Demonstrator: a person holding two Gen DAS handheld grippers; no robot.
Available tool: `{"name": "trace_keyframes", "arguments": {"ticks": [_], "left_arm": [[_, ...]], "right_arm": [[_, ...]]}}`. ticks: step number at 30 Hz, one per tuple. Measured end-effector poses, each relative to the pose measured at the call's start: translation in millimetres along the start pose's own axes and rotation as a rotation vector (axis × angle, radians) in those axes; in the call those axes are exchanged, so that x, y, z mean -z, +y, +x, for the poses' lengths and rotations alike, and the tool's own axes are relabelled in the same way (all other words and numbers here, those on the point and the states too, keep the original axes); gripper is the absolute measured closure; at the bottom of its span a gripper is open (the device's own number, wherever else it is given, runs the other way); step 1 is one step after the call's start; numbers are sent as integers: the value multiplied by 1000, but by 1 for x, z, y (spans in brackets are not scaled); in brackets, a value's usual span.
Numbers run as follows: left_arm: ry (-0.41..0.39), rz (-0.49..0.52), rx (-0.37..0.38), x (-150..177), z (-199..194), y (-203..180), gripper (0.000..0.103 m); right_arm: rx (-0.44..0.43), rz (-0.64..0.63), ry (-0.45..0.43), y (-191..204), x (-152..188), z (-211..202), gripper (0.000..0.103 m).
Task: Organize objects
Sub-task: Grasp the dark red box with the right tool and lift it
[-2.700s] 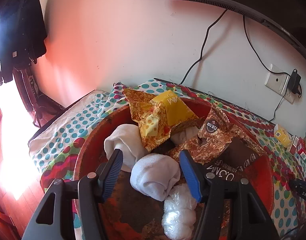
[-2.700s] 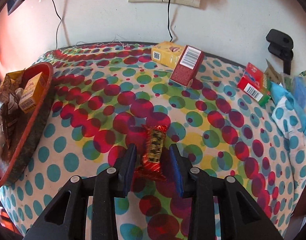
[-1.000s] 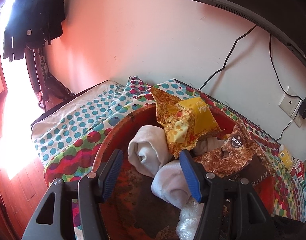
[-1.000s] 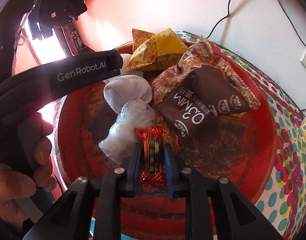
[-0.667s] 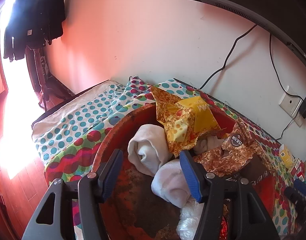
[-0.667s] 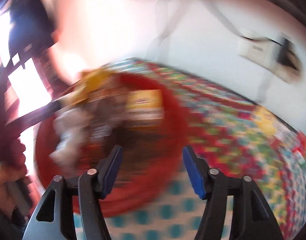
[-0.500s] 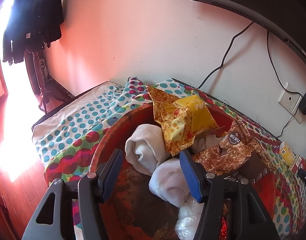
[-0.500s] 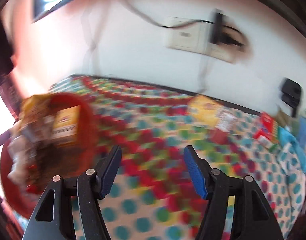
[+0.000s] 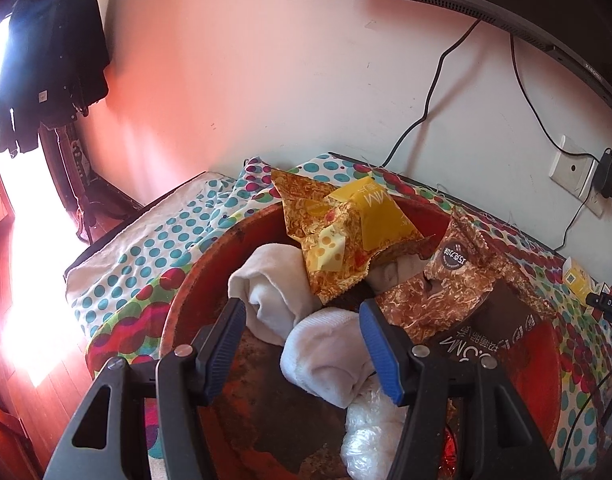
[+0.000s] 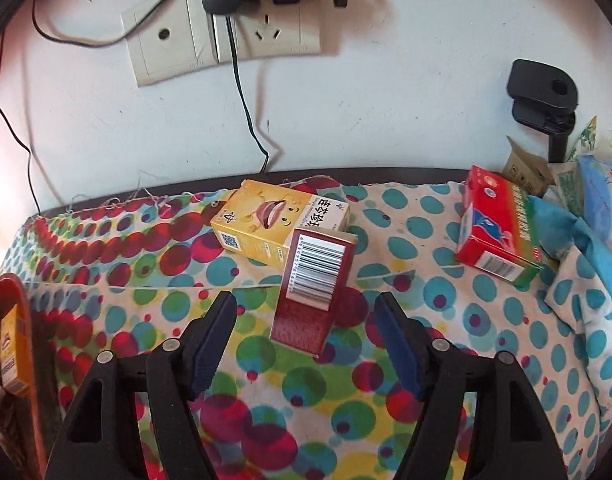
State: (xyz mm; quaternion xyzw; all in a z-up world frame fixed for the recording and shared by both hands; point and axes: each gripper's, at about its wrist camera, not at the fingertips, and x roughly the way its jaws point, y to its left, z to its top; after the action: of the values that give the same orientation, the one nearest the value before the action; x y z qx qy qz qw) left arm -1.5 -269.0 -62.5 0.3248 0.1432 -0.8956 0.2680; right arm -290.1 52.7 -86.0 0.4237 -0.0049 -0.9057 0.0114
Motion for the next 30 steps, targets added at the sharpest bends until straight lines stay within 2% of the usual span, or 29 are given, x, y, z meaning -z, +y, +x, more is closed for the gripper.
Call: {"name": "trace_keyframes", "arguments": {"ticks": [4,6,8,15,21,26,30], "left_arm": [[-7,26,-1,2,-1,-5,42],[-13,50,-7,3,-2,-9,42],[-18,73,-11,4,-3,-14,42],[-76,140,-2,7,-16,-30,42],[-104,205,-6,13,-21,-45,42],[-122,187,53,12,-36,-56,42],[-123,263,116,6,-49,-90,42]], "right_arm": [[-1,-14,8,2,1,12,36],[-8,-29,19,3,2,16,45],[-10,-55,24,4,4,19,60],[4,-129,-12,-6,14,6,74],[18,-173,-27,-26,30,-11,75],[21,-172,-34,-48,45,-25,75],[20,-151,-35,-70,56,-35,75]]}}
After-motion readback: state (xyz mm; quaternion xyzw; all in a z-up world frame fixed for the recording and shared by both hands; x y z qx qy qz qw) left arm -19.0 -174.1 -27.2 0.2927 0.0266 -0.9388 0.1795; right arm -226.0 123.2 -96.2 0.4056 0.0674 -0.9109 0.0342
